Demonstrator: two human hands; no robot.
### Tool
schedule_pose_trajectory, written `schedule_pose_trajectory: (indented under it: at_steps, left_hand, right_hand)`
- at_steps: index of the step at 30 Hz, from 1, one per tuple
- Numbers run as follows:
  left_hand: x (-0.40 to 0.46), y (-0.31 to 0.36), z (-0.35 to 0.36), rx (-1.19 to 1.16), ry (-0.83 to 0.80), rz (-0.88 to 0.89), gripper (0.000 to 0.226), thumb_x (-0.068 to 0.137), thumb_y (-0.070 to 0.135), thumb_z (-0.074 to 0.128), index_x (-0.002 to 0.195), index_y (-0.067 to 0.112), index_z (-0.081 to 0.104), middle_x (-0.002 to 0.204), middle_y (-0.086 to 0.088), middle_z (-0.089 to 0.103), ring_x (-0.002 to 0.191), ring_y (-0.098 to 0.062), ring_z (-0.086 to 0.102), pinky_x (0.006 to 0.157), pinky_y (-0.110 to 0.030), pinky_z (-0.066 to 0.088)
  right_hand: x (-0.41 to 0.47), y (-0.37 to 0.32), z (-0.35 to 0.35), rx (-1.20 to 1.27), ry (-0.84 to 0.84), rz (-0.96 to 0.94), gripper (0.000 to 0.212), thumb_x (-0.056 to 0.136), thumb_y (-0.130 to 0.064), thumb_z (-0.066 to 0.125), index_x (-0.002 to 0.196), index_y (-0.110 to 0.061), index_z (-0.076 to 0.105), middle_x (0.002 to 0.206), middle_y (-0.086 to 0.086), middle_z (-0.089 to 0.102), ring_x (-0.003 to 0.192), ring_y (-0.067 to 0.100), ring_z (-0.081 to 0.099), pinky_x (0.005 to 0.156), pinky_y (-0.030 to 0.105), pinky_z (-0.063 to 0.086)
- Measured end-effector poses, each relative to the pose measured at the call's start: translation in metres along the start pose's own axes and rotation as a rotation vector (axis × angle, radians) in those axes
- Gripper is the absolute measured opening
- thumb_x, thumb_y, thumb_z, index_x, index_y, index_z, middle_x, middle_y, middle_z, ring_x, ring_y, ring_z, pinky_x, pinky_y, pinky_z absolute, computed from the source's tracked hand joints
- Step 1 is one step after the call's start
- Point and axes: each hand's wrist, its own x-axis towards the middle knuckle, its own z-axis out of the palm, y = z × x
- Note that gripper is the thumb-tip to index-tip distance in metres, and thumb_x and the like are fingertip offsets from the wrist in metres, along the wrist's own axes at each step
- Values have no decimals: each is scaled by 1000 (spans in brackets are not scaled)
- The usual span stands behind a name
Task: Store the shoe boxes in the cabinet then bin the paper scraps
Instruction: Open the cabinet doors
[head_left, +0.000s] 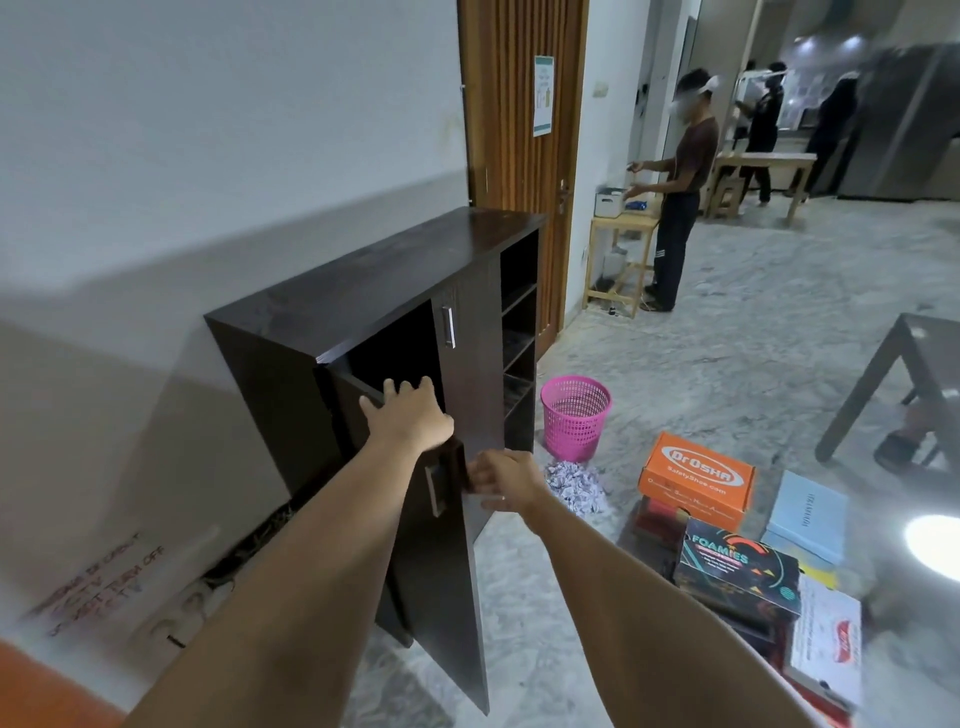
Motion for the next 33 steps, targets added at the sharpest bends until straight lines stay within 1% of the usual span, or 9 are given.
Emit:
schedule_pose_trajectory:
  at_steps: [3,6,8,12,16,19,22,28,33]
  left_hand:
    - [18,5,-5,89,5,54,67,88,27,54,152,20,35,154,-11,42,154,-37,10,119,-69,5]
    - [49,5,-7,110,80,50,55,93,35,53,145,18,45,150,-13,47,153,-39,15,119,-68,9]
    - [78,6,-8,111,131,45,53,94,38,52,143,17,47,150,-13,46,153,-39,16,119,-66,12]
    - [149,8,-8,163,255,68,55,97,41,45,147,16,42,156,-12,39,154,-39,10,120,-62,16]
    - [228,6,-16,228,304,59,61,102,43,32,158,18,25,166,-11,20,155,-37,0,123,-61,10]
    - [290,5,-20,233,320,-3,61,104,42,28,159,17,22,168,-10,18,156,-35,1,123,-59,9]
    - [318,4,-28,245,308,-17,62,105,44,26,159,16,22,168,-9,18,156,-32,6,124,-58,12]
    - [364,-5,-22,235,274,-80,63,105,49,14,160,19,19,167,-7,21,154,-31,17,122,-57,16]
    - [364,-4,-18,245,287,-93,62,105,48,12,160,21,19,167,-6,21,154,-30,18,123,-57,16]
  right_hand:
    - [15,-14,-13,-61,-109,69,26,99,-23,56,94,-5,73,85,11,73,80,25,72,80,38,57]
    - [50,-23,-21,-117,-160,64,27,102,-24,54,103,-4,71,87,11,75,76,23,73,82,38,56]
    - [89,-27,-27,-160,-102,25,25,101,-23,56,105,-5,72,94,13,77,76,23,73,84,41,55]
    - [182,-32,-43,-192,5,-28,22,90,-22,61,76,-18,77,75,12,76,60,24,68,65,42,51]
    - [272,-54,-54,-264,34,-75,21,87,-27,64,71,-25,76,67,-1,74,68,25,69,61,36,54]
    - [337,-86,-49,-379,0,-162,15,90,-32,63,90,-26,78,84,-6,75,80,17,70,72,29,54]
    - [365,-115,-36,-418,12,-261,33,93,-30,60,121,-18,72,114,0,74,106,19,67,86,28,51]
    - [435,-146,8,-509,-41,-237,36,91,-30,60,120,-11,51,116,16,67,101,37,63,77,37,49]
    - [447,-138,17,-530,-88,-261,44,87,-36,64,125,-16,55,116,13,69,107,35,65,83,38,53]
